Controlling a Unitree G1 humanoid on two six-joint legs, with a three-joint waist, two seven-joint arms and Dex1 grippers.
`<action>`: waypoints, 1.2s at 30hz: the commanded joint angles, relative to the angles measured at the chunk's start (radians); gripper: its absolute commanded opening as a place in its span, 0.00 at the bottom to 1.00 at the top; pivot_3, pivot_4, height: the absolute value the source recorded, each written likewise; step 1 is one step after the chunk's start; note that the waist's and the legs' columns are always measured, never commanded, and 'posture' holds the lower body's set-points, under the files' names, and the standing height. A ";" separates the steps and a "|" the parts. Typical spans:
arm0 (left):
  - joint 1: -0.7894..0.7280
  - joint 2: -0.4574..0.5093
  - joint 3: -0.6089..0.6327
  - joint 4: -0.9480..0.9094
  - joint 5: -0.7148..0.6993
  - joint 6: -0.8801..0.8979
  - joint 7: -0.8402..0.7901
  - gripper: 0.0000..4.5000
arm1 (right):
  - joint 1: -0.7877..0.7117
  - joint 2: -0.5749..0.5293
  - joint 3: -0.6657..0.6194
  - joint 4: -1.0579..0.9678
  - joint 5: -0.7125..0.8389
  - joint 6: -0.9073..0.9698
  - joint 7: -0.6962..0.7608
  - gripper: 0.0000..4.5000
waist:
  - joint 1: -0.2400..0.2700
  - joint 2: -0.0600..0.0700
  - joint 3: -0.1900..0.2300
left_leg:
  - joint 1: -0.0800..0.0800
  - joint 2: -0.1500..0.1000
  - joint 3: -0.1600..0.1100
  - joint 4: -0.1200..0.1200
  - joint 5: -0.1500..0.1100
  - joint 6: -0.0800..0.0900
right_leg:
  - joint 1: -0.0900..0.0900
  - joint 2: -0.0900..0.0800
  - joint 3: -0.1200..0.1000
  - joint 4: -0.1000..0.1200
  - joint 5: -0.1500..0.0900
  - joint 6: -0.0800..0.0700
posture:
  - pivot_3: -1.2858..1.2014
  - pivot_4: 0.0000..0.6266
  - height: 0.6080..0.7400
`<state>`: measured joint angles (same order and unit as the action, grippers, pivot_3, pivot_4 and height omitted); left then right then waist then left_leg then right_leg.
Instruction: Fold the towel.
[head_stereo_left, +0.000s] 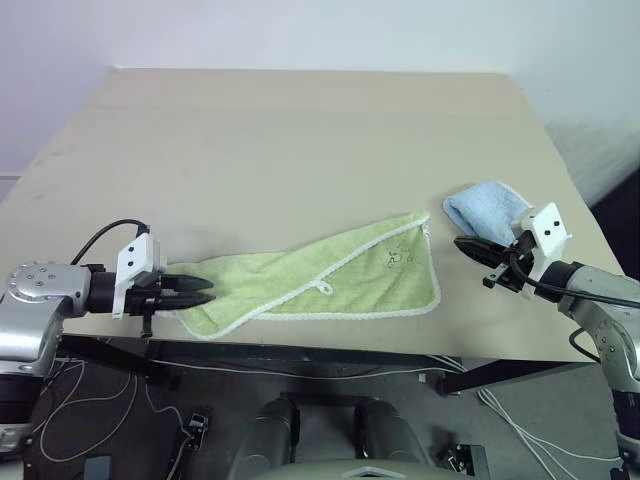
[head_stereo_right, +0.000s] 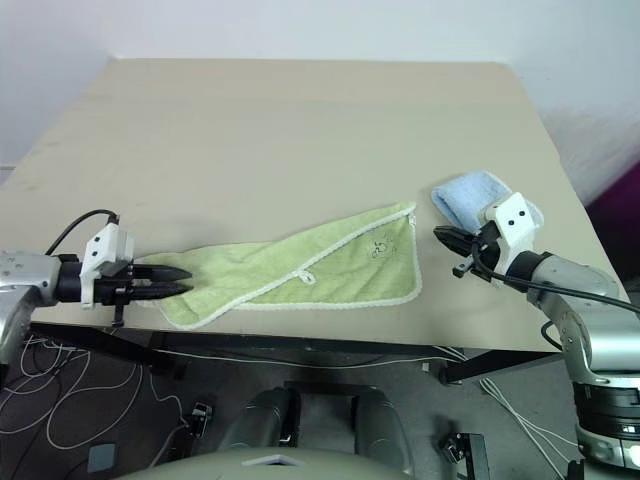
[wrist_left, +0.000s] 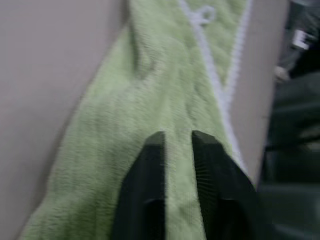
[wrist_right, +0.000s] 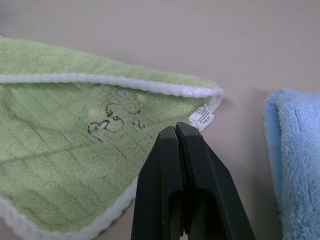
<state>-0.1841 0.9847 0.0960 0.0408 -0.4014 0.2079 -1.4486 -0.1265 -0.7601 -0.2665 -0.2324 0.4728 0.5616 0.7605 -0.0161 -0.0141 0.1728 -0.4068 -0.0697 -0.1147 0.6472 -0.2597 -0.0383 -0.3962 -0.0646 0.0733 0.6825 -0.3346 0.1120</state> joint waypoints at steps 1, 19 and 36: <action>-0.032 0.046 -0.035 0.010 0.028 -0.074 -0.101 0.48 | 0.000 0.011 -0.003 -0.021 -0.003 -0.022 -0.006 0.00 | 0.000 0.000 0.000 | 0.000 0.000 0.000 0.000 0.000 0.000 | 0.000 0.000 0.000 0.000 0.000 0.000 | 0.52 0.24 1.00; -0.282 0.046 -0.371 0.332 0.234 -0.619 -0.166 0.99 | 0.076 0.085 -0.011 -0.099 0.009 -0.029 -0.084 0.00 | -0.001 0.000 0.000 | 0.000 0.000 0.000 0.000 0.000 0.000 | 0.000 0.001 0.000 0.000 0.000 0.000 | 0.52 0.24 1.00; -0.276 0.011 -0.357 0.398 0.127 -0.602 -0.166 0.08 | 0.093 0.084 -0.014 -0.113 0.012 -0.030 -0.097 0.00 | -0.003 0.002 -0.001 | 0.001 0.000 -0.001 0.002 0.000 0.000 | 0.002 0.001 -0.001 0.001 0.000 0.000 | 0.52 0.24 1.00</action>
<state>-0.4691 0.9957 -0.2827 0.4600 -0.2326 -0.4130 -1.6089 -0.0327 -0.6799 -0.2577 -0.3128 0.4757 0.5516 0.6644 -0.0188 -0.0123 0.1719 -0.4054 -0.0701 -0.1152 0.6490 -0.2596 -0.0379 -0.3940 -0.0635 0.0719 0.6838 -0.3346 0.1122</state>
